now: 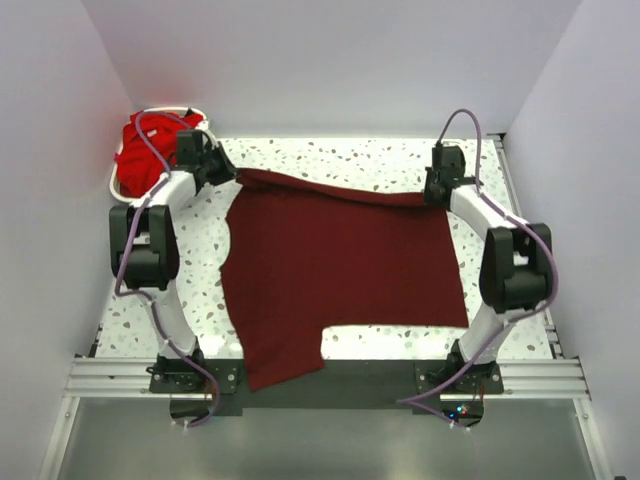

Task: Fold and stack the t-shirts
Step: Flatten the tshirt out, then fold the tshirt

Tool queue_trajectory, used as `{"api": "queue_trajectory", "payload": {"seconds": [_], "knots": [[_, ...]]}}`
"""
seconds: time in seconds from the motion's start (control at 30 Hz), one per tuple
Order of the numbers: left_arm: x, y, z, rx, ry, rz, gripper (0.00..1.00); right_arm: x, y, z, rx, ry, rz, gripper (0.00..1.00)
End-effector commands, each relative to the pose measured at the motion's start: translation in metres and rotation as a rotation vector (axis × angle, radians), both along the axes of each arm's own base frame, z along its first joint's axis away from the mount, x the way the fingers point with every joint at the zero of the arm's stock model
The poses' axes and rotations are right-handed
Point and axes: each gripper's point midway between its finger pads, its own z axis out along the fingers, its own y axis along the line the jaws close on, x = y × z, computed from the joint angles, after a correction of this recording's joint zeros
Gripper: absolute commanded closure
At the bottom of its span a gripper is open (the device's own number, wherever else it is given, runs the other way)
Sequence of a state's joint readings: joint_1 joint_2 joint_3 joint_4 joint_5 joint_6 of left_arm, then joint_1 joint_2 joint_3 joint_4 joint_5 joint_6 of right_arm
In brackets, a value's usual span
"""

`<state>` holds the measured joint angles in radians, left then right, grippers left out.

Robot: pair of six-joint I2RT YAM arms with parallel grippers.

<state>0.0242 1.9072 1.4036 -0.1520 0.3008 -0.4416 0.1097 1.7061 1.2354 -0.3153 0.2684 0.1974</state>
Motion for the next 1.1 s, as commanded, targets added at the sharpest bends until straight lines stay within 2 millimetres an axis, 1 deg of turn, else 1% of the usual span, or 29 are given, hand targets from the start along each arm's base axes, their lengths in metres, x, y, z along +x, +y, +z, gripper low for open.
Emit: {"api": "queue_trajectory", "payload": {"seconds": [0.0,0.03,0.07,0.1,0.13,0.17,0.2,0.27,0.37,0.4,0.47,0.5,0.53,0.57,0.63,0.67,0.7,0.73,0.8,0.83,0.87,0.9,0.93,0.97,1.0,1.03,1.07], "knots": [[0.046,-0.002,0.017,-0.022,-0.134,-0.02,1.0,0.058,-0.002,0.018,0.038,-0.138,0.002,1.0],[0.052,-0.003,0.015,-0.031,-0.134,-0.022,1.0,0.062,-0.001,0.0,0.054,-0.097,0.013,1.0],[0.054,-0.005,0.01,-0.046,-0.124,-0.03,1.0,0.066,-0.004,-0.008,0.062,-0.079,0.014,1.0],[0.056,-0.007,-0.005,-0.061,-0.091,-0.029,1.0,0.072,-0.004,-0.005,0.069,-0.079,0.017,1.0],[0.061,-0.008,-0.001,-0.07,-0.1,-0.035,1.0,0.073,-0.004,-0.017,0.075,-0.049,0.019,1.0],[0.061,-0.012,-0.003,-0.082,-0.092,-0.046,1.0,0.076,-0.006,-0.018,0.09,-0.044,0.024,1.0],[0.061,-0.013,-0.008,-0.09,-0.075,-0.046,1.0,0.08,-0.006,-0.014,0.093,-0.047,0.03,1.0],[0.061,-0.013,-0.002,-0.102,-0.075,-0.046,1.0,0.082,-0.009,-0.016,0.102,-0.035,0.027,1.0],[0.058,-0.017,0.014,-0.125,-0.083,-0.047,1.0,0.083,-0.014,-0.008,0.099,-0.033,0.025,1.0],[0.056,-0.017,0.025,-0.132,-0.091,-0.043,1.0,0.084,-0.015,-0.002,0.097,-0.037,0.026,1.0],[0.054,-0.018,0.04,-0.137,-0.105,-0.042,1.0,0.084,-0.02,0.006,0.086,-0.042,0.023,1.0],[0.05,-0.018,0.052,-0.144,-0.109,-0.037,1.0,0.084,-0.023,0.013,0.078,-0.046,0.018,1.0],[0.048,-0.017,0.058,-0.148,-0.113,-0.034,1.0,0.084,-0.024,0.016,0.071,-0.048,0.019,1.0],[0.045,-0.019,0.07,-0.149,-0.128,-0.035,1.0,0.085,-0.027,0.023,0.058,-0.057,0.021,1.0],[0.038,-0.021,0.075,-0.164,-0.112,-0.038,1.0,0.083,-0.03,0.027,0.038,-0.055,0.015,1.0],[0.031,-0.023,0.078,-0.172,-0.094,-0.044,1.0,0.082,-0.031,0.029,0.033,-0.055,0.018,1.0],[0.027,-0.023,0.079,-0.174,-0.078,-0.042,1.0,0.08,-0.046,0.031,0.028,-0.057,-0.011,1.0],[0.022,-0.023,0.078,-0.175,-0.06,-0.039,1.0,0.08,-0.048,0.032,0.028,-0.057,-0.016,1.0],[0.01,-0.024,0.083,-0.182,-0.038,-0.032,1.0,0.077,-0.053,0.035,0.02,-0.058,-0.025,1.0],[0.003,-0.024,0.078,-0.188,-0.014,-0.025,1.0,0.076,-0.058,0.036,0.008,-0.057,-0.036,1.0],[-0.004,-0.025,0.084,-0.201,-0.012,-0.02,1.0,0.074,-0.059,0.036,0.001,-0.054,-0.037,1.0],[-0.011,-0.026,0.079,-0.209,0.01,-0.018,1.0,0.073,-0.06,0.037,-0.003,-0.052,-0.037,1.0],[-0.017,-0.028,0.078,-0.218,0.021,-0.026,1.0,0.072,-0.061,0.038,-0.006,-0.053,-0.041,1.0],[-0.023,-0.031,0.082,-0.221,0.019,-0.031,1.0,0.071,-0.062,0.036,-0.01,-0.045,-0.04,1.0],[-0.028,-0.034,0.081,-0.222,0.027,-0.039,1.0,0.07,-0.063,0.036,-0.011,-0.043,-0.041,1.0],[-0.036,-0.036,0.07,-0.224,0.058,-0.042,1.0,0.07,-0.061,0.038,-0.009,-0.046,-0.038,1.0],[-0.042,-0.037,0.071,-0.221,0.06,-0.045,1.0,0.068,-0.061,0.036,-0.008,-0.04,-0.037,1.0]]}}
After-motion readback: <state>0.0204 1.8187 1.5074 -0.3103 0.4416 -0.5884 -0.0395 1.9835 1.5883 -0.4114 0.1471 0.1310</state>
